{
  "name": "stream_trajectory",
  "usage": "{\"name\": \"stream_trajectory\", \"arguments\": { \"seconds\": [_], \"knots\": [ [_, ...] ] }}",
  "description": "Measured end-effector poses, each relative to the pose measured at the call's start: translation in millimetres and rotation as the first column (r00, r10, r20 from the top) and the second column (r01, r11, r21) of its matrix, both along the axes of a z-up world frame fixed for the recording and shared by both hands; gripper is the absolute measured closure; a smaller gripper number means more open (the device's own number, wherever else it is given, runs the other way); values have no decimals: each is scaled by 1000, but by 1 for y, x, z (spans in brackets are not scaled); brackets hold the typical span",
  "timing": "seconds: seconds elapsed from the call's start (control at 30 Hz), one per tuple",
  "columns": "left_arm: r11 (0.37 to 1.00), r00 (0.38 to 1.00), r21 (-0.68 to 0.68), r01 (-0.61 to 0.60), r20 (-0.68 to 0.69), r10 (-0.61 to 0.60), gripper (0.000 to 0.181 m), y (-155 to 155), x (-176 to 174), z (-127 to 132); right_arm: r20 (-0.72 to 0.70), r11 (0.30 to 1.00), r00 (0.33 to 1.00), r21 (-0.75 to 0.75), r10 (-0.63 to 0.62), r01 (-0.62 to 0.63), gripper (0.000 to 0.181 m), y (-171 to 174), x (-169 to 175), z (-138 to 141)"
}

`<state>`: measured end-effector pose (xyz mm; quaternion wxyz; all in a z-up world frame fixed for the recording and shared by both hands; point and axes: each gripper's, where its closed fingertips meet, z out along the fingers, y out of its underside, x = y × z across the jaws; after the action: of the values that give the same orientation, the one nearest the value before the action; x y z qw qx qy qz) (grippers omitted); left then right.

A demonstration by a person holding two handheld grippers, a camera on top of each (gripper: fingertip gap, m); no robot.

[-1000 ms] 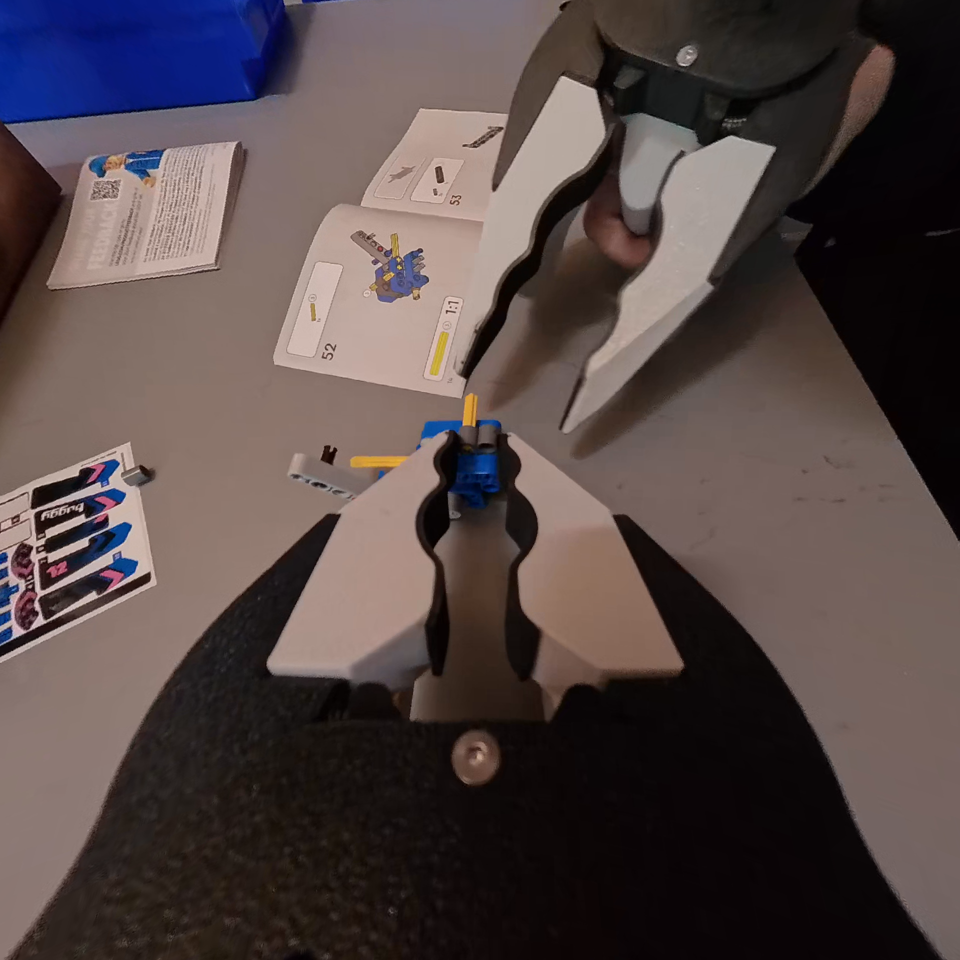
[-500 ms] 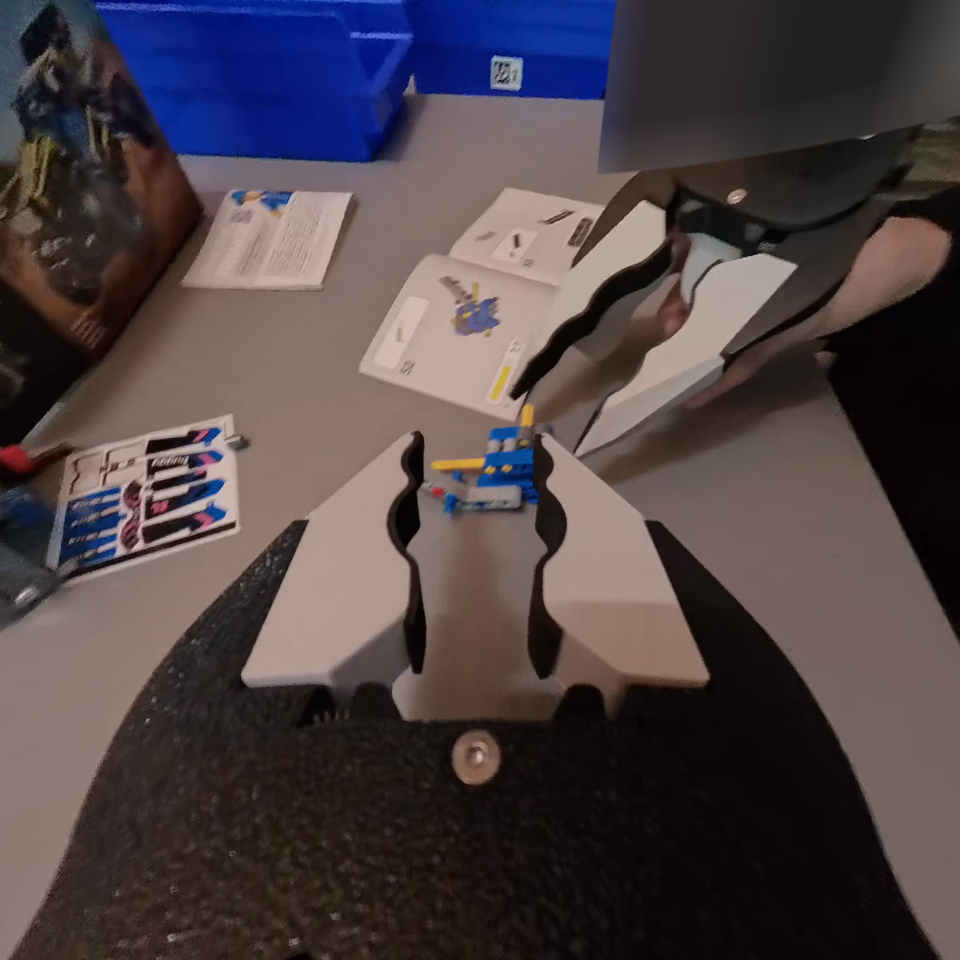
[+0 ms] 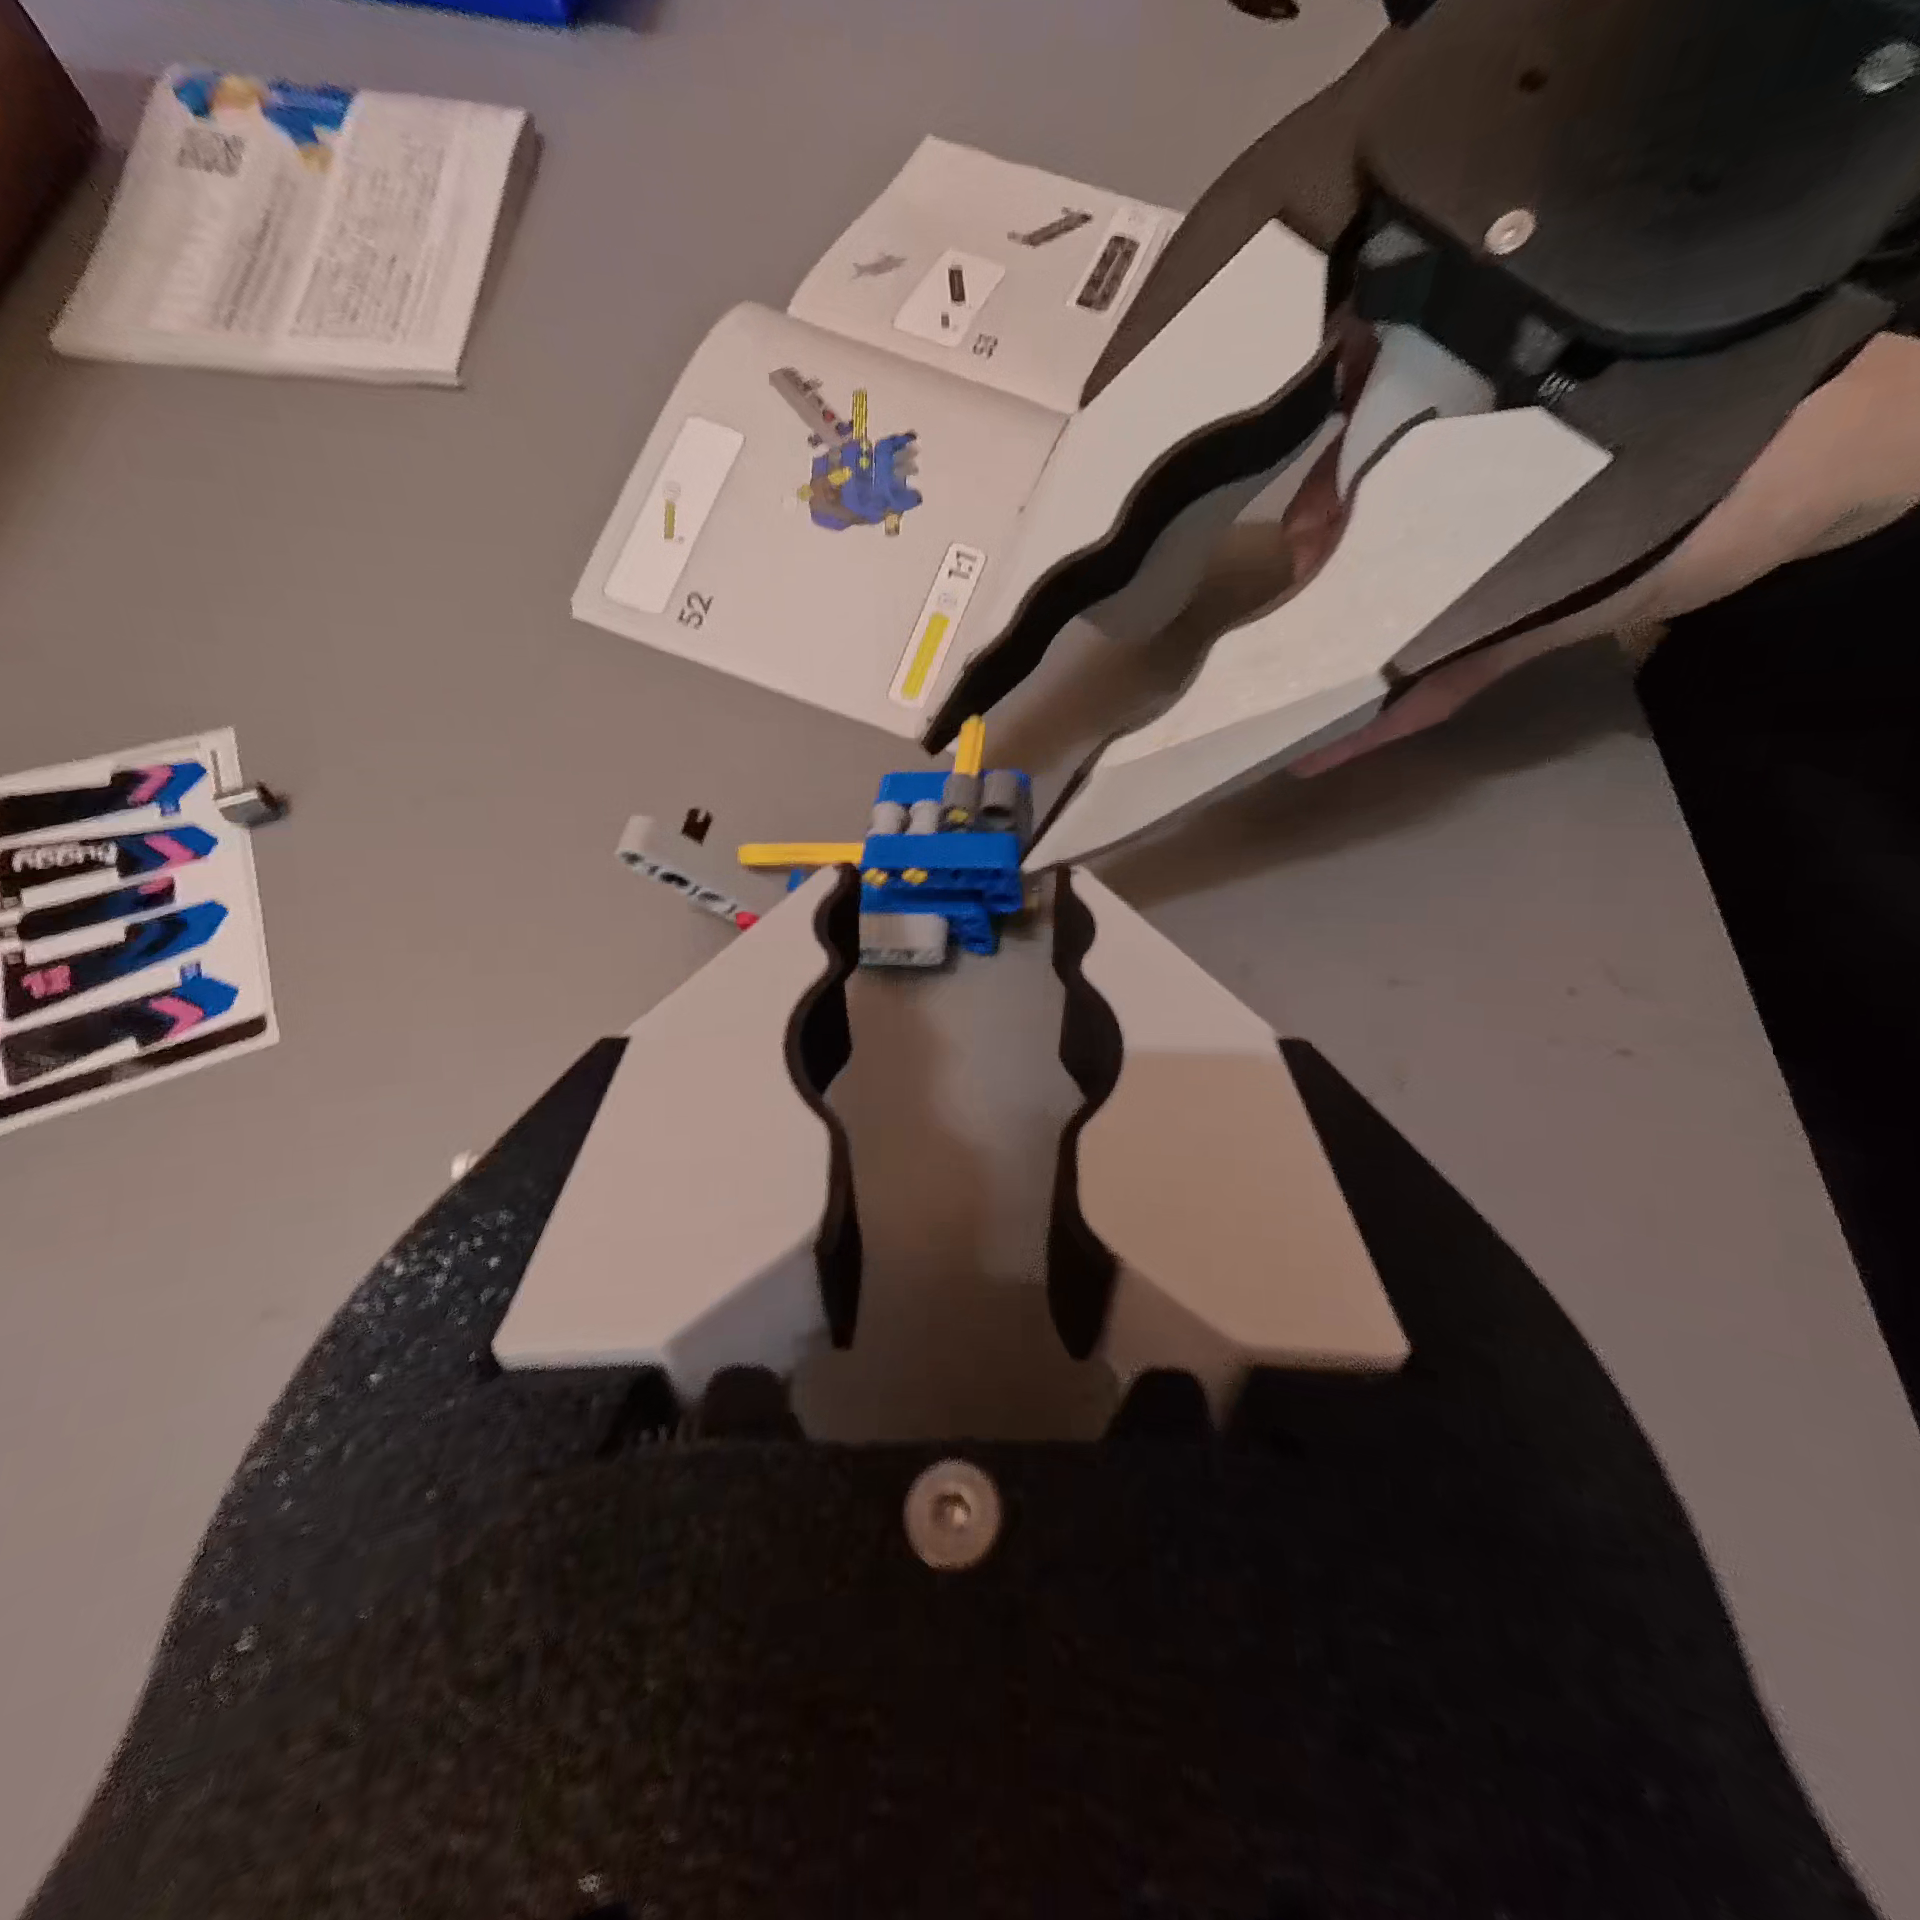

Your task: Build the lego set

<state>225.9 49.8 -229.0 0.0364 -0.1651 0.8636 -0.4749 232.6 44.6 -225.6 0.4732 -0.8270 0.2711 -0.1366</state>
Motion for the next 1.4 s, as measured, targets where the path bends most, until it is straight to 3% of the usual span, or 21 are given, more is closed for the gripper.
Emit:
{"name": "stream_trajectory", "arguments": {
  "seconds": [0.03,0.17,0.27,0.33,0.47,0.6,0.8,0.87,0.93,1.03,1.2,1.27,1.4],
  "knots": [
    [1000,1000,2,0,16,0,151,-2,-1,0,3,1000,1000,-3,-4,4,155,-1,1,0],
    [1000,1000,17,19,14,-19,146,-9,-8,-5,-40,1000,999,30,12,-11,156,-5,1,0],
    [997,996,42,72,45,-74,149,-7,-14,-6,-57,991,990,33,129,-127,158,-7,-8,-1],
    [999,999,41,21,30,-23,148,-1,-6,-5,-109,974,968,22,227,-226,160,-10,-18,-7],
    [997,995,-19,75,-67,-76,137,-13,-14,0,-133,963,954,24,270,-269,158,-13,-22,-8],
    [992,996,87,89,2,-89,133,-10,-3,-10,-151,978,966,50,210,-204,156,-16,-20,1],
    [973,972,28,227,-69,-225,138,-24,-16,-10,-226,986,966,135,130,-101,154,-18,-23,6],
    [976,973,29,218,-85,-215,142,-25,-16,-12,-235,990,968,126,90,-61,154,-22,-20,2],
    [989,989,44,145,-41,-143,146,-25,-7,-11,-241,992,969,128,54,-23,154,-24,-18,1],
    [995,988,104,-11,155,-5,150,-22,10,-10,-218,990,976,140,8,23,149,-23,-13,1],
    [957,868,240,-165,497,25,149,-19,21,-6,-182,984,982,161,-52,82,152,-21,2,3],
    [949,844,250,-191,535,28,149,-19,23,-6,-160,980,985,175,-66,94,159,-21,6,7],
    [941,817,262,-213,576,25,149,-20,23,-5,-161,986,984,133,-76,98,156,-20,5,2]
  ]
}}
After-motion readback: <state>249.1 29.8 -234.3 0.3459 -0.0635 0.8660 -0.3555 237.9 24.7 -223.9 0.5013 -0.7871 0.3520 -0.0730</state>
